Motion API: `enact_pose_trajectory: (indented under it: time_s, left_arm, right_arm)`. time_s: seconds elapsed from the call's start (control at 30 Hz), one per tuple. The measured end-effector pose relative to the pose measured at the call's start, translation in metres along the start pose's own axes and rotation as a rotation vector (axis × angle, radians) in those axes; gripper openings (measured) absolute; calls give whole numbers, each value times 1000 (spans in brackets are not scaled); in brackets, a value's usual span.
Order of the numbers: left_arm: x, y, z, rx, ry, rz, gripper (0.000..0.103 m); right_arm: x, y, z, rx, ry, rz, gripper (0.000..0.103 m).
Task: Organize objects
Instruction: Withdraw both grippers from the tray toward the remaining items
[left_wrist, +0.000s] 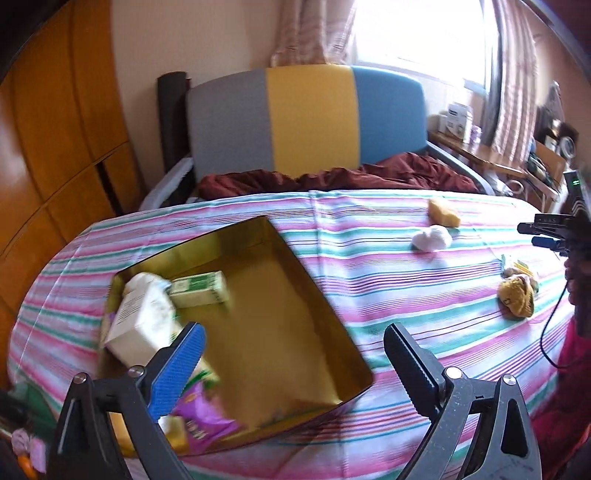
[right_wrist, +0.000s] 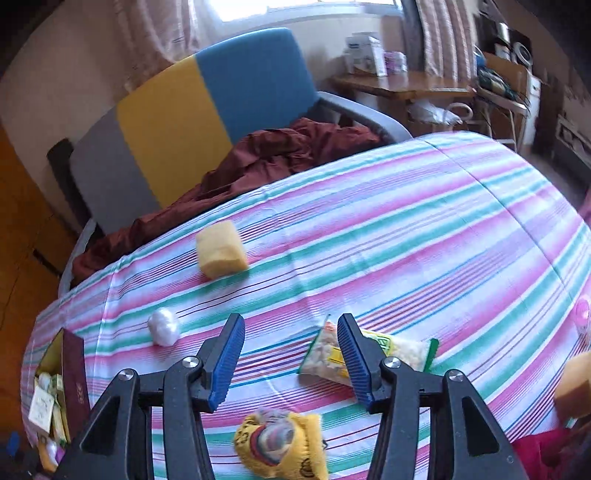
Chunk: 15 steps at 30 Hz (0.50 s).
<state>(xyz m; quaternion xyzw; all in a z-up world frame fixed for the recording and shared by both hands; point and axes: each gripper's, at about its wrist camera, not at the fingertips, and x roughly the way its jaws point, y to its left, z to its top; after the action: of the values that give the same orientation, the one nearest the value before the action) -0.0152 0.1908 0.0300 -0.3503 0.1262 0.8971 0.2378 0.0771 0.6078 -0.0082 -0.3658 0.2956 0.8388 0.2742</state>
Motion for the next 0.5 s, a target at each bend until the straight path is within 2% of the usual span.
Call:
enact_pose_trajectory:
  time_s: [0.07,0.13,0.23,0.3,0.5]
  left_arm:
    - [6,-15,7,23,2,-17,98]
    - [14,-32,16,45,7,-32,98]
    - [29,-54,31,57,29,-66,99]
    - [41,-68,41,56,45,-101,99]
    - [77,-104,76,35,86,-169,99]
  right_arm:
    - [0,-14,4,83,-1,16,53]
    - [-3,-20,5,109,-12,2,55]
    - [0,-26,4,145,23,13,55]
    - [0,-30,3,164,28,-10,55]
    - [-13,-70,5,348,-32,-11,57]
